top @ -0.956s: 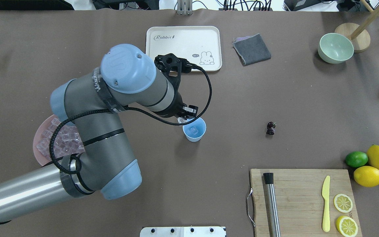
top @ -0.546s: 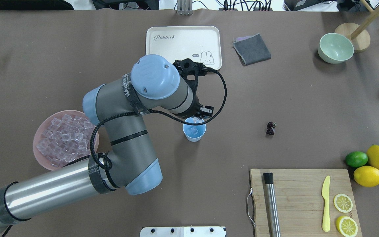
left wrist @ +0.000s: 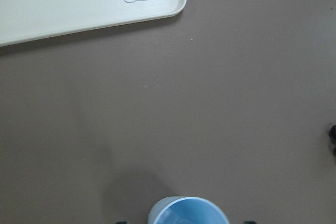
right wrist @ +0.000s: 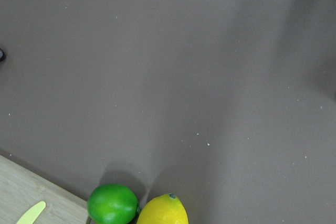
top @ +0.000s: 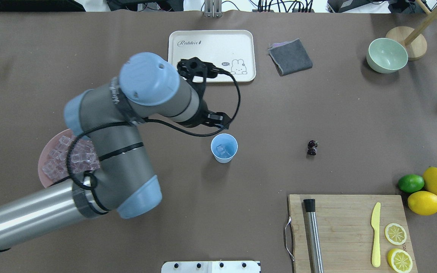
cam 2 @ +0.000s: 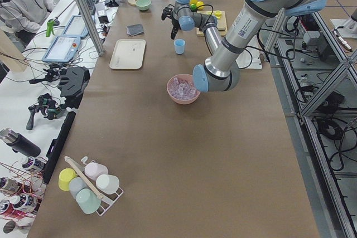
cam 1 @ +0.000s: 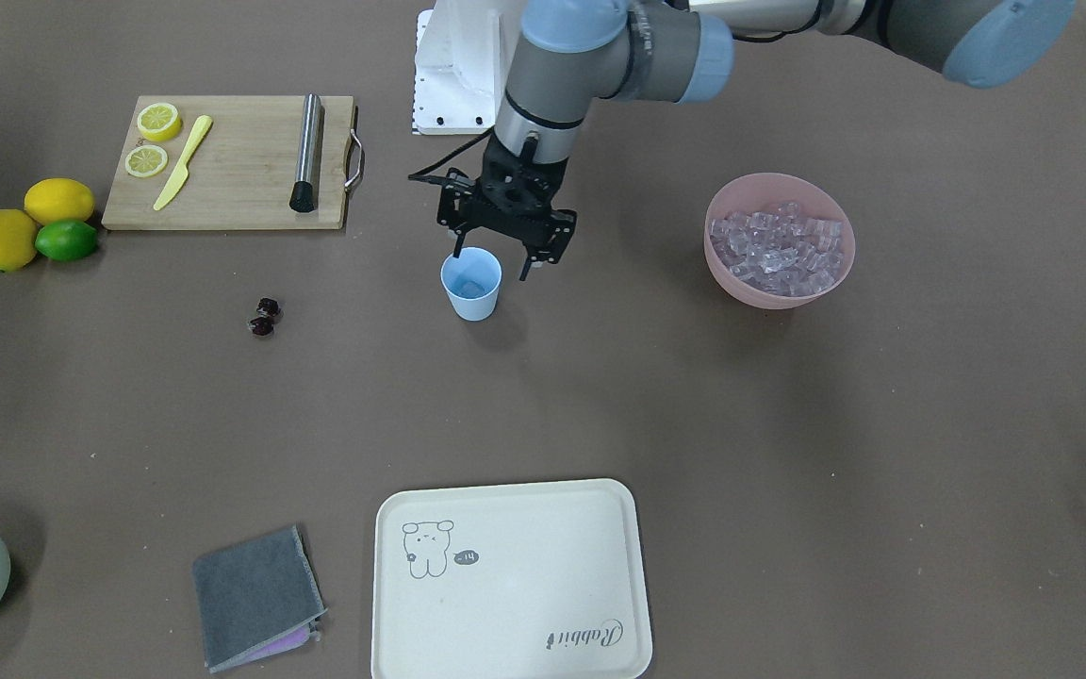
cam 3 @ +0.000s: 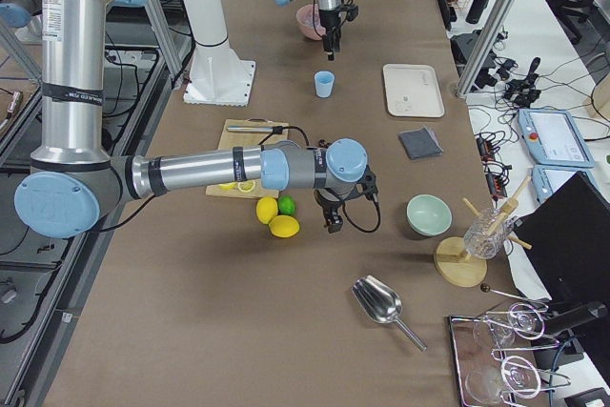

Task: Put ice and cherries in cup
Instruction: 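Move the left gripper back over the ice bowl, then lower the left gripper into the bowl and grasp another ice cube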

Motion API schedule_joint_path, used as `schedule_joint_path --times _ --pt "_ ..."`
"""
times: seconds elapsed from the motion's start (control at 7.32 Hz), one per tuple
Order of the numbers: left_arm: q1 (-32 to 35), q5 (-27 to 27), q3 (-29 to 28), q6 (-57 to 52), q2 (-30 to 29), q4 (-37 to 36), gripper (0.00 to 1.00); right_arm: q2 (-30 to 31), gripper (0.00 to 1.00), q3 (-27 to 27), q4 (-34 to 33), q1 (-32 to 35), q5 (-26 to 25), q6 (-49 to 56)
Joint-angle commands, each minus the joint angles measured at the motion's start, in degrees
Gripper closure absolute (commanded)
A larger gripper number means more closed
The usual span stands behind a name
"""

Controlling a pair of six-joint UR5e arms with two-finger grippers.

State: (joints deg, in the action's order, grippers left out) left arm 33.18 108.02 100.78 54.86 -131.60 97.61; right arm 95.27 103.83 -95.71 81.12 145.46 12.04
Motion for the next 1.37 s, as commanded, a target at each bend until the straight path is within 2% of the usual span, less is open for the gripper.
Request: schedule_joint_path --times 0.0,0.27,0.55,0.68,1.23 --pt "5.0 3.4 13.8 -12.4 12.6 -6.4 0.03 0.0 0.00 0.0 0.0 0.0 0.0 0.0" --pt "7.4 3.5 18.8 -21.5 23.5 -5.8 0.03 0.0 0.00 -0.1 0.0 0.0 -0.1 0.1" --pt "7.4 3.3 17.3 -26.5 29.5 0.8 0.04 0.0 0.00 -0.1 0.0 0.0 0.0 0.0" --pt "7.3 3.2 14.9 -26.1 29.8 3.9 0.07 0.0 0.00 -0.1 0.0 0.0 0.0 0.0" --pt "6.6 3.2 12.7 -25.9 31.8 5.2 0.18 0.0 0.00 -0.1 0.0 0.0 0.1 0.0"
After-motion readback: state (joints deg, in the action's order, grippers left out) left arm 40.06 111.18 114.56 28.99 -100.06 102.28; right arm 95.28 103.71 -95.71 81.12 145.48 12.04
